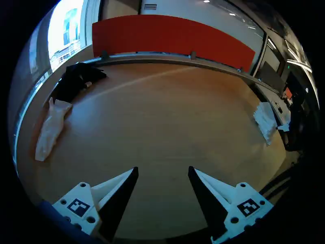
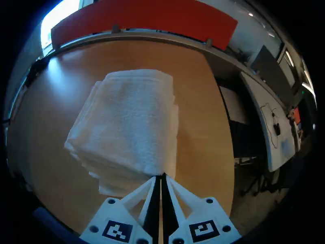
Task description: Fold towel
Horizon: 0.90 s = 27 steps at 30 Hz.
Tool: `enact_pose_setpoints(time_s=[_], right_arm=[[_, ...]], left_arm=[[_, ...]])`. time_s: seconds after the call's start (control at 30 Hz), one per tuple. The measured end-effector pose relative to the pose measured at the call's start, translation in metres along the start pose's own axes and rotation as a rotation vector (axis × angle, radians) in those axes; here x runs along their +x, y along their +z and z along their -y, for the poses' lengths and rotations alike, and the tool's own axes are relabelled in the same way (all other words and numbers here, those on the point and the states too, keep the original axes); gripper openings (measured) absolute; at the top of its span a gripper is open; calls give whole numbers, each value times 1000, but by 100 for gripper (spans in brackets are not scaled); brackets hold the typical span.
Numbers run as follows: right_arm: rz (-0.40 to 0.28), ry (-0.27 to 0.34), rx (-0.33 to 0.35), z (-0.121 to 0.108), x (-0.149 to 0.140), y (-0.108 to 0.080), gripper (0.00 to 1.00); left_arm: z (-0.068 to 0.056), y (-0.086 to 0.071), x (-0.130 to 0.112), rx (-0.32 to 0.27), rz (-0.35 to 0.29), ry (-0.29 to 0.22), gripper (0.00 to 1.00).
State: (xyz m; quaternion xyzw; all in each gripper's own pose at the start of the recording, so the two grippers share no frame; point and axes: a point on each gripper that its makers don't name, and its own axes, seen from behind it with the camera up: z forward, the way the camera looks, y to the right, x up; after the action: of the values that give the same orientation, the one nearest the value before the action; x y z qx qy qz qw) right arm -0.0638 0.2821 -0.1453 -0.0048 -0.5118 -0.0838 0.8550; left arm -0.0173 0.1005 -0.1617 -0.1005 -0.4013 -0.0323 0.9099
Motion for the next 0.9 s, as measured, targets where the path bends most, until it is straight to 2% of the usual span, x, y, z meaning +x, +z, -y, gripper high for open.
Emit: enact_pose_setpoints(time_s=[0.9], right_arm=[[4, 6, -3, 0, -5, 3, 3]], left_arm=[[-2, 1, 3, -2, -1, -1, 91]])
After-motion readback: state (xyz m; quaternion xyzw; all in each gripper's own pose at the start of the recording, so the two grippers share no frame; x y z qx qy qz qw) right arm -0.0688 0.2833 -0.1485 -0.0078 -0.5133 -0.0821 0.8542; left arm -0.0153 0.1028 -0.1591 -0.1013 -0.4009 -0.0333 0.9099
